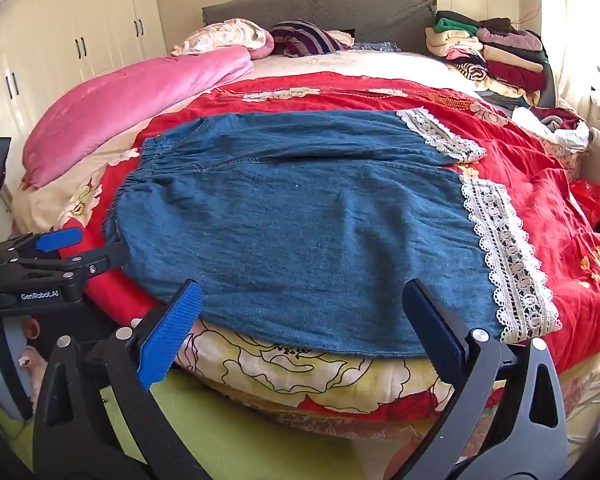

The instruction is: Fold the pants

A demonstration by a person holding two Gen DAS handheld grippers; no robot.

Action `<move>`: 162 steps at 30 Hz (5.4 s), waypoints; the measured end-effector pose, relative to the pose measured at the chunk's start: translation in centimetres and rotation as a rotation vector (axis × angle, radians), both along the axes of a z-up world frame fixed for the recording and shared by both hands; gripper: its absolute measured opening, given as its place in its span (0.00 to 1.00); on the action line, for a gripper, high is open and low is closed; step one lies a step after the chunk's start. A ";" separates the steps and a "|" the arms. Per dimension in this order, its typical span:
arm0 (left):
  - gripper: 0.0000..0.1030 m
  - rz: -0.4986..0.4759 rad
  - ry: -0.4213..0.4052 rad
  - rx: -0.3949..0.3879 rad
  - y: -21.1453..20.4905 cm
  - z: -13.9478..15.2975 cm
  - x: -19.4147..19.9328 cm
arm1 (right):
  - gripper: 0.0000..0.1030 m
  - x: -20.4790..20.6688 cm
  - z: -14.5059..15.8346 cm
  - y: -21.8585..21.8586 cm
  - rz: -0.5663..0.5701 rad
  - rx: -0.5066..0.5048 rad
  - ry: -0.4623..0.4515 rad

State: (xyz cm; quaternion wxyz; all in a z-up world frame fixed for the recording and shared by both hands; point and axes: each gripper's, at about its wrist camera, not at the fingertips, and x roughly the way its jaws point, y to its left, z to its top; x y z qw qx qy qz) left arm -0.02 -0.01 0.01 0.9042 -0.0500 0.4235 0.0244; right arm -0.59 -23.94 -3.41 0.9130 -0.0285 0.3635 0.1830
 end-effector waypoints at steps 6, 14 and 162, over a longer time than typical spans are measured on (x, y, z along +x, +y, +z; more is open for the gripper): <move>0.96 -0.002 -0.004 0.001 -0.2 0.4 -0.5 | 0.92 -0.4 0.5 0.0 -0.001 -0.015 -0.017; 0.96 -0.002 -0.009 -0.003 -0.6 0.5 -0.5 | 0.92 -0.4 0.5 0.1 0.000 -0.017 -0.034; 0.36 -0.305 -0.090 -0.008 9.9 0.3 4.7 | 0.05 7.7 2.3 9.2 0.751 -0.052 -0.043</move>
